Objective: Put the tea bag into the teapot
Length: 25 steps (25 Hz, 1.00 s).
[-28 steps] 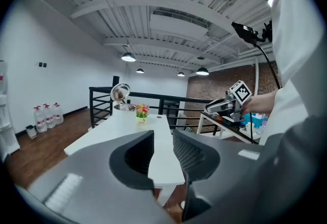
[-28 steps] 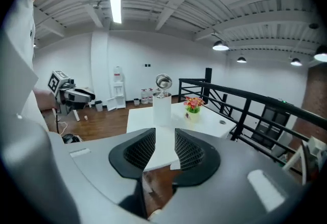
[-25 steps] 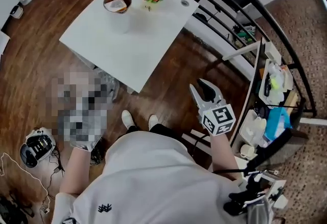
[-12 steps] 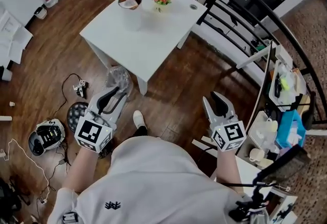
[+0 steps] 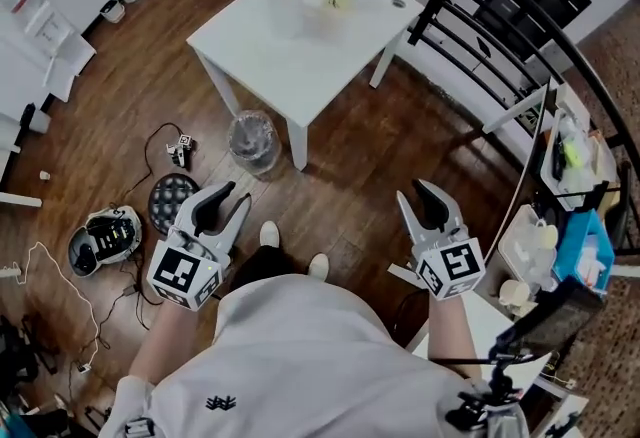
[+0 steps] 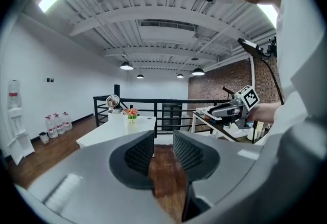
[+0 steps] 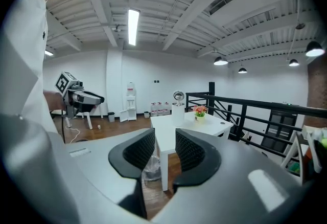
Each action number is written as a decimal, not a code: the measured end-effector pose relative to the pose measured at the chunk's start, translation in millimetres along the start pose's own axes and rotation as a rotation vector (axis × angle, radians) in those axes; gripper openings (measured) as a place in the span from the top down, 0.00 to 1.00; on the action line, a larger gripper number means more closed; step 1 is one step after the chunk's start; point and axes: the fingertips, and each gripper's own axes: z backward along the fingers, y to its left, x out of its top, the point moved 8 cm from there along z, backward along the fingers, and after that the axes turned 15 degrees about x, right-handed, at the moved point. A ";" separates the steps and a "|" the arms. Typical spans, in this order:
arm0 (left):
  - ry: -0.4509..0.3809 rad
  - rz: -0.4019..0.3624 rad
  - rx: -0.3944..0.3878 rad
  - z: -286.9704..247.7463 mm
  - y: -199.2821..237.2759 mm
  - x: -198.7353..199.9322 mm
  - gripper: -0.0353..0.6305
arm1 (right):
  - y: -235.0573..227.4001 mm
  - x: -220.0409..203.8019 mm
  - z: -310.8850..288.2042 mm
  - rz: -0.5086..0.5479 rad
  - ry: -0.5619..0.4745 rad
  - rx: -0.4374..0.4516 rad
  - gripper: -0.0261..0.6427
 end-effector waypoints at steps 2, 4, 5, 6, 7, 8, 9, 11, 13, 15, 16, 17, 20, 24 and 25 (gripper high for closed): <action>-0.004 -0.002 -0.008 6.1 2.7 1.1 0.78 | 10.2 3.0 6.7 0.008 -0.001 -0.010 0.78; -0.020 0.001 -0.017 7.3 5.4 7.0 0.78 | 15.9 7.8 12.3 0.012 -0.005 -0.025 0.78; -0.029 -0.001 -0.023 7.9 5.9 10.6 0.78 | 17.7 10.0 14.9 0.009 -0.010 -0.031 0.78; -0.040 -0.006 -0.029 9.0 6.4 14.1 0.78 | 19.5 12.2 17.1 0.004 -0.016 -0.036 0.77; -0.051 -0.012 -0.035 10.2 7.6 17.1 0.78 | 21.2 14.7 18.3 0.000 -0.022 -0.040 0.77; -0.059 -0.015 -0.040 11.7 9.8 18.9 0.78 | 23.1 17.2 18.3 0.001 -0.026 -0.044 0.77; -0.062 -0.014 -0.041 13.4 13.1 19.0 0.78 | 25.2 19.7 17.0 0.005 -0.027 -0.047 0.77; -0.054 -0.004 -0.036 17.4 21.2 14.3 0.78 | 30.4 23.5 12.0 0.015 -0.025 -0.046 0.77; -0.045 0.012 -0.028 19.9 27.4 8.9 0.78 | 34.9 26.2 6.8 0.026 -0.023 -0.043 0.78; -0.039 0.024 -0.026 21.7 30.3 5.0 0.78 | 38.4 27.5 2.8 0.034 -0.016 -0.039 0.78; -0.037 0.024 -0.027 22.6 31.5 3.3 0.78 | 40.2 28.0 0.7 0.037 -0.012 -0.036 0.78; -0.036 0.024 -0.028 23.3 33.1 2.6 0.78 | 41.8 28.7 -2.0 0.039 -0.009 -0.033 0.78; -0.045 0.028 -0.021 25.7 40.4 3.4 0.78 | 45.1 32.8 -13.6 0.050 -0.004 -0.017 0.78; -0.039 0.033 -0.004 26.2 44.1 -1.2 0.78 | 45.2 39.0 -20.7 0.067 0.009 -0.003 0.78; -0.035 0.032 -0.003 25.5 44.6 -2.4 0.78 | 44.7 39.6 -21.9 0.069 0.010 -0.002 0.78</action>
